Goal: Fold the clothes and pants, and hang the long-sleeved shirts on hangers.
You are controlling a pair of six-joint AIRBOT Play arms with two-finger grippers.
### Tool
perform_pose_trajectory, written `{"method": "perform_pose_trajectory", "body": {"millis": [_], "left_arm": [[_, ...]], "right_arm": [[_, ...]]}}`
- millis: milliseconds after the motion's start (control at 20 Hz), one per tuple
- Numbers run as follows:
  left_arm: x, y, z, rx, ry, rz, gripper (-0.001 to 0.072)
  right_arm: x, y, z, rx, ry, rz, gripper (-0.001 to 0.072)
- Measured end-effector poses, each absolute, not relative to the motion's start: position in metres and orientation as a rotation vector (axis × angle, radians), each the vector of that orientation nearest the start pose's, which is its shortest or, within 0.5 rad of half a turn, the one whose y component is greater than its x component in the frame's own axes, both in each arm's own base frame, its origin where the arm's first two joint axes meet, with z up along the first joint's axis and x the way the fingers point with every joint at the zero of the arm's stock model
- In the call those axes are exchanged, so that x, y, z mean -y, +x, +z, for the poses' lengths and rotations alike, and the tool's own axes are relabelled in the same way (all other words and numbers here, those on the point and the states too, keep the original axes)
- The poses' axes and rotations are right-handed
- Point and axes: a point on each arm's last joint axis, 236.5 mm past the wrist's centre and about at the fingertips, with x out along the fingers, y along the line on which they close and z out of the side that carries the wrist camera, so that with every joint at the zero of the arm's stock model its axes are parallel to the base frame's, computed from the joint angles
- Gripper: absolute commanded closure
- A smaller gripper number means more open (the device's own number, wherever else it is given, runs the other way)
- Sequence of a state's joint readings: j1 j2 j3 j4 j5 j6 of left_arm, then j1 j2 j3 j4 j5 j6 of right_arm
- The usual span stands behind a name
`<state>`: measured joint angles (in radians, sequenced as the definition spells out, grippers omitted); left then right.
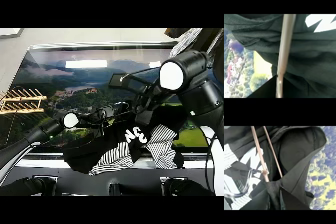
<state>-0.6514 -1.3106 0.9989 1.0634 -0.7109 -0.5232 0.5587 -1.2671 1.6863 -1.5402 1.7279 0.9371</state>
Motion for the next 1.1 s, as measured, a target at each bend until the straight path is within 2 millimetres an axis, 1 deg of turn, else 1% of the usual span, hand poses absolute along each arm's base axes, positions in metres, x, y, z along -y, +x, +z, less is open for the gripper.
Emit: {"method": "perform_pose_trajectory", "body": {"millis": [100, 150, 300, 350, 400, 450, 550, 700, 800, 900, 1000, 1100], "left_arm": [[0.326, 0.306, -0.003, -0.658, 0.699, -1.184, 0.0461], [0.325, 0.306, -0.003, -0.66, 0.696, -1.182, 0.043], [0.321, 0.313, -0.002, -0.673, 0.663, -1.152, 0.0419], [0.319, 0.315, -0.001, -0.682, 0.647, -1.14, 0.0277], [0.315, 0.318, -0.002, -0.699, 0.631, -1.119, 0.011], [0.309, 0.318, -0.005, -0.731, 0.612, -1.101, 0.0032], [0.307, 0.327, 0.003, -0.744, 0.525, -1.045, 0.0032], [0.292, 0.345, 0.014, -0.779, 0.379, -0.93, 0.0032], [0.274, 0.36, 0.022, -0.812, 0.252, -0.829, 0.0032], [0.252, 0.377, 0.026, -0.848, 0.112, -0.716, 0.0032], [0.226, 0.394, 0.025, -0.877, -0.045, -0.594, 0.0032], [0.21, 0.41, 0.02, -0.89, -0.224, -0.5, 0.0032]], "right_arm": [[-0.189, 0.292, 0.162, -1.099, -0.84, 0.87, 0.0682], [-0.188, 0.291, 0.164, -1.102, -0.822, 0.856, 0.0683], [-0.187, 0.287, 0.171, -1.098, -0.787, 0.836, 0.0684], [-0.186, 0.286, 0.172, -1.097, -0.78, 0.829, 0.0684], [-0.184, 0.288, 0.174, -1.096, -0.771, 0.808, 0.0684], [-0.182, 0.288, 0.176, -1.094, -0.765, 0.797, 0.0684], [-0.181, 0.286, 0.176, -1.101, -0.759, 0.79, 0.0684], [-0.179, 0.281, 0.179, -1.108, -0.742, 0.782, 0.0684], [-0.177, 0.278, 0.183, -1.105, -0.73, 0.773, 0.0684], [-0.171, 0.276, 0.187, -1.1, -0.723, 0.749, 0.0684], [-0.164, 0.275, 0.193, -1.095, -0.718, 0.712, 0.0684], [-0.158, 0.274, 0.196, -1.095, -0.712, 0.687, 0.0684]]}}
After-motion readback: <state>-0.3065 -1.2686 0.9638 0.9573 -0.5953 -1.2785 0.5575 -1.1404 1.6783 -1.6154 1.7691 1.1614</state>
